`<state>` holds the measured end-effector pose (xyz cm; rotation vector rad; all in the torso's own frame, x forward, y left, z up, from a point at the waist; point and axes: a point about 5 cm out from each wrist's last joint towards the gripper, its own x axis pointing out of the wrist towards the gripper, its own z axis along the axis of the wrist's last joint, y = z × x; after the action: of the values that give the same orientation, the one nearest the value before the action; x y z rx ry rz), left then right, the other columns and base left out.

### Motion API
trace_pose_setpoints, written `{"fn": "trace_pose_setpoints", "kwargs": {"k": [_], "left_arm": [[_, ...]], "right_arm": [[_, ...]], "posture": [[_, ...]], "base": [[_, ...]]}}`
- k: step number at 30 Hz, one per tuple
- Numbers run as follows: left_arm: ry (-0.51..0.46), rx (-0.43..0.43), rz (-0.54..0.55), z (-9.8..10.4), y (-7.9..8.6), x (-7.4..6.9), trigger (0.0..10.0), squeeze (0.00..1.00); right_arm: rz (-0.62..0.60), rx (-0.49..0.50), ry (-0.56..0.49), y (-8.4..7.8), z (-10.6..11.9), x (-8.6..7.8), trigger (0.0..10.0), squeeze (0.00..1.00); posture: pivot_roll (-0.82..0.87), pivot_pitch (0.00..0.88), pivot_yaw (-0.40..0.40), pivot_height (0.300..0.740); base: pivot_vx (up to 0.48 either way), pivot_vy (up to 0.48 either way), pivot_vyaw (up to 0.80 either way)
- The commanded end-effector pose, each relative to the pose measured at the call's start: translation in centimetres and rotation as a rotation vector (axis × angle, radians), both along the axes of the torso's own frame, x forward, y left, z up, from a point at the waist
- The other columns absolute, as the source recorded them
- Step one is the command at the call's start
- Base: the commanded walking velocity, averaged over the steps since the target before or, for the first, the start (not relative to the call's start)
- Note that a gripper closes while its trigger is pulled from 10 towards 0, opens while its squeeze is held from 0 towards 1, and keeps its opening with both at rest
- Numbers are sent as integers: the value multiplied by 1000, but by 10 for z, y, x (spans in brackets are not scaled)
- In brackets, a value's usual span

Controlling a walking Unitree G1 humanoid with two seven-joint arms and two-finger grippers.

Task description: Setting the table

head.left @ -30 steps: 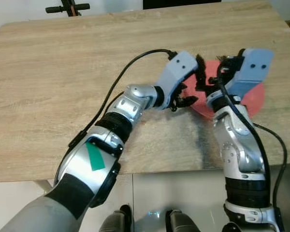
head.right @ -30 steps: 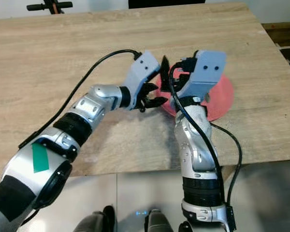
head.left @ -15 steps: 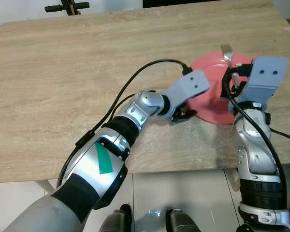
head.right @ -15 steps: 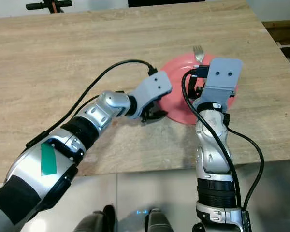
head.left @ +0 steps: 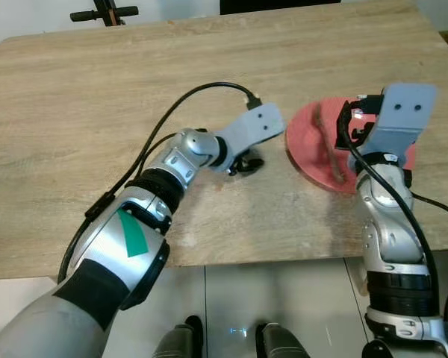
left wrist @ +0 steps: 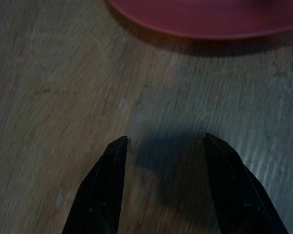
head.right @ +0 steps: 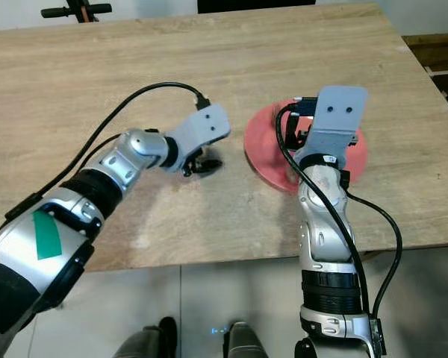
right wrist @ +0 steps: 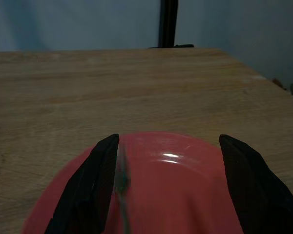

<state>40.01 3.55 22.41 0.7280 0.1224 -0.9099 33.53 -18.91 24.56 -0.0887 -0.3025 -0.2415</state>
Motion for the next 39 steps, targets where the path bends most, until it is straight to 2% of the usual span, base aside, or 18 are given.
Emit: {"fn": "trace_pose_setpoints", "kwargs": {"k": [1, 2, 4, 6, 7, 10, 16, 17, 18, 20, 21, 23, 27, 31, 35, 37, 38, 39], "left_arm": [[52, 4, 35, -12, 14, 1, 10000, 0], [52, 4, 35, -12, 14, 1, 10000, 0], [18, -108, 56, 9, 11, 4, 10000, 0], [-26, -233, 77, 35, 10, 8, 10000, 0], [-26, -233, 77, 35, 10, 8, 10000, 0], [-130, -417, 127, 77, 22, 11, 10000, 0], [-178, -507, 124, 96, 32, 8, 10000, 0], [-211, -562, 105, 108, 41, 3, 10000, 0], [-211, -562, 105, 108, 41, 3, 10000, 0], [-261, -622, 95, 124, 62, -8, 10000, 0], [-261, -622, 95, 124, 62, -8, 10000, 0], [-290, -630, 125, 129, 82, -17, 10000, 0], [-306, -632, 164, 128, 97, -26, 10000, 0], [-299, -643, 175, 126, 101, -33, 10000, 0], [-286, -646, 179, 122, 101, -37, 10000, 0], [-273, -647, 187, 120, 100, -41, 10000, 0], [-257, -649, 192, 118, 99, -45, 10000, 0], [-257, -649, 192, 118, 99, -45, 10000, 0]], "right_arm": [[16, 5, 2, 3, -2, 1, 10000, 0], [16, 5, 2, 3, -2, 1, 10000, 0], [24, -16, 25, 3, -5, 3, 10000, 0], [51, -66, 116, 6, -17, 7, 10000, 0], [51, -66, 116, 6, -17, 7, 10000, 0], [119, -135, 280, 10, -42, 10, 10000, 0], [98, -160, 321, 1, -52, 11, 10000, 0], [55, -178, 314, -8, -52, 16, 10000, 0], [55, -178, 314, -8, -52, 16, 10000, 0], [20, -223, 317, -17, -52, 28, 10000, 0], [20, -223, 317, -17, -52, 28, 10000, 0], [42, -228, 327, -17, -48, 40, 10000, 0], [61, -236, 303, -15, -34, 50, 10000, 0], [55, -255, 302, -19, -28, 56, 10000, 0], [81, -278, 352, -21, -36, 59, 10000, 0], [101, -325, 405, -20, -48, 62, 10000, 0], [156, -380, 476, -16, -61, 62, 10000, 0], [156, -380, 476, -16, -61, 62, 10000, 0]], "posture": [[-74, 175, 132, 740], [-74, 175, 132, 740], [-76, 173, 124, 740], [-77, 168, 119, 740], [-77, 168, 119, 740], [-76, 167, 112, 740], [-73, 164, 106, 740], [-66, 158, 98, 740], [-66, 158, 98, 740], [-59, 153, 91, 740], [-59, 153, 91, 740], [-41, 142, 72, 740], [-34, 135, 63, 740], [-35, 130, 56, 740], [-35, 130, 52, 740], [-31, 131, 52, 740], [-29, 132, 53, 740], [-29, 132, 53, 740]], "base": [[0, 0, 0], [0, 0, 0], [0, 0, 0], [0, 0, 0], [0, 0, 0], [0, 0, 0], [0, 0, 0], [0, 0, 0], [0, 0, 0], [0, 0, 0], [0, 0, 0], [0, 0, 0], [0, 0, 0], [0, 0, 0], [0, 0, 0], [0, 0, 0], [0, 0, 0], [0, 0, 0]]}}
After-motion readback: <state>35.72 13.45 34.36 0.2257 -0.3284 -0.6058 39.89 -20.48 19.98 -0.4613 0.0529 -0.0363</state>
